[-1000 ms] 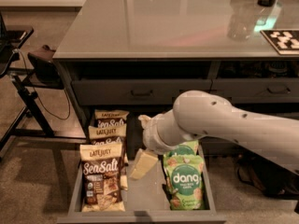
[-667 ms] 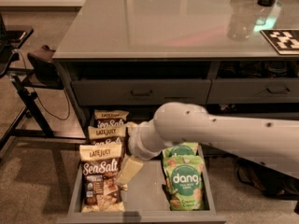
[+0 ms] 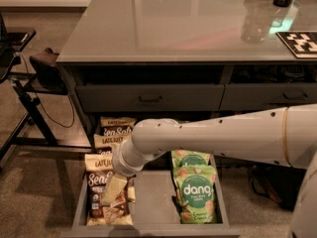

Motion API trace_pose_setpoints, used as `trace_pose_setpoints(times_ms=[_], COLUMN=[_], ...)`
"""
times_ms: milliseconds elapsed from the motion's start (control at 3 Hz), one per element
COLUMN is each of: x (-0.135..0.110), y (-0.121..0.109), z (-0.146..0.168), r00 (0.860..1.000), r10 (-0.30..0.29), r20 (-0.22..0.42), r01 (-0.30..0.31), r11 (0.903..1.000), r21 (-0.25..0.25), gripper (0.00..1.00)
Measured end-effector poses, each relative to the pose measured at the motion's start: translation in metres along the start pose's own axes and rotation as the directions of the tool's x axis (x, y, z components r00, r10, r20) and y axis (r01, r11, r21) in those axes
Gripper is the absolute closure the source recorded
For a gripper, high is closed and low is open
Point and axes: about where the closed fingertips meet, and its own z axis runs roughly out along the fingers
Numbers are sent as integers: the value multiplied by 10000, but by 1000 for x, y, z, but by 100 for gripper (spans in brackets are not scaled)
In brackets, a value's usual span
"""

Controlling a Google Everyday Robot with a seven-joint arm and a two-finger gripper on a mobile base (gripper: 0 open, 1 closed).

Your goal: Pick brown chip bag from middle drawer and place on counter

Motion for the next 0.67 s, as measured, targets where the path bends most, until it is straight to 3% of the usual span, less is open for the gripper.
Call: trace_pose_setpoints(times_ms=[333,667], x=[2,15], y=[-2,-21], z=[1,22], r00=[10000,9997], r10=[-2,-65], r20=[82,229], r01=[1,64], r11=[10000,10000], r21=[59,24], gripper=[0,0])
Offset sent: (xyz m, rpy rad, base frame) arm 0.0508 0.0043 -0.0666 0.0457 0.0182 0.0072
